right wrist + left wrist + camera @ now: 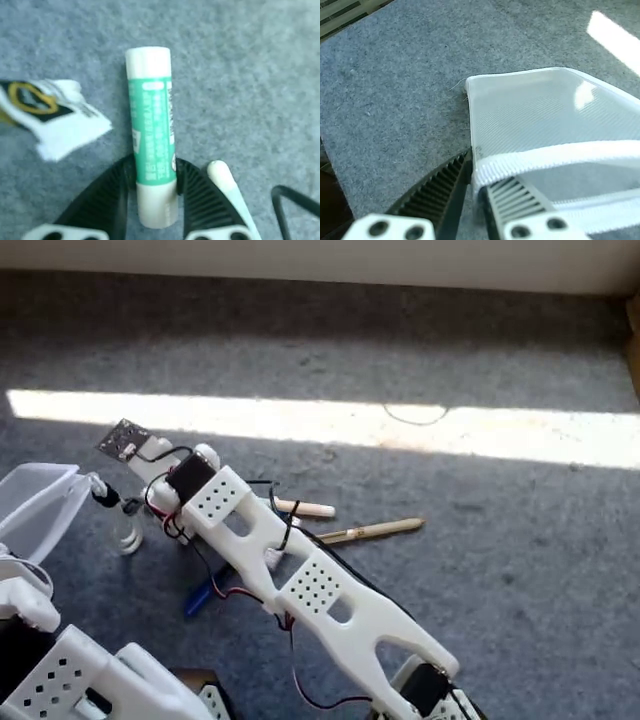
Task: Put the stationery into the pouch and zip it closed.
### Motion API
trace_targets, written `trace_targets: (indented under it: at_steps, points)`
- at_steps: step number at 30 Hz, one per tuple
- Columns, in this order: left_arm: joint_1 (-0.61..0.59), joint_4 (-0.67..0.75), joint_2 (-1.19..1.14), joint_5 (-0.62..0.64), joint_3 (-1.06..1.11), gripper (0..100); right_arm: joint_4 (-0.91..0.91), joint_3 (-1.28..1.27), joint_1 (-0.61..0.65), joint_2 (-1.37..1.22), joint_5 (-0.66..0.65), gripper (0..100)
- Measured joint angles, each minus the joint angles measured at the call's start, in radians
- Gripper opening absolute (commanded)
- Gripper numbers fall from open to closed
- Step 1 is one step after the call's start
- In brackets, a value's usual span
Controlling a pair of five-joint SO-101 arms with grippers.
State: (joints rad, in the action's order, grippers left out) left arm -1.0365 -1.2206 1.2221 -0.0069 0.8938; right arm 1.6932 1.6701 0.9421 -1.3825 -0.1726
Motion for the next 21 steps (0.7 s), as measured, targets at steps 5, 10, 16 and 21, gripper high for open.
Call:
trace_targets:
  at_steps: [5,10,16,21]
  points:
    - [0.021,0.0,-0.006,0.0,0.0,1,0.025,-0.002,-0.052,0.029,0.0,1.5]
    - [0.021,0.0,-0.006,0.0,0.0,1,0.049,-0.002,-0.123,0.103,0.0,1.5]
    - [0.021,0.009,-0.006,0.0,0.0,1,0.054,-0.002,-0.23,0.184,0.061,1.5]
    - [0.046,0.017,-0.008,0.003,0.0,1,0.054,-0.002,-0.301,0.249,0.064,1.5]
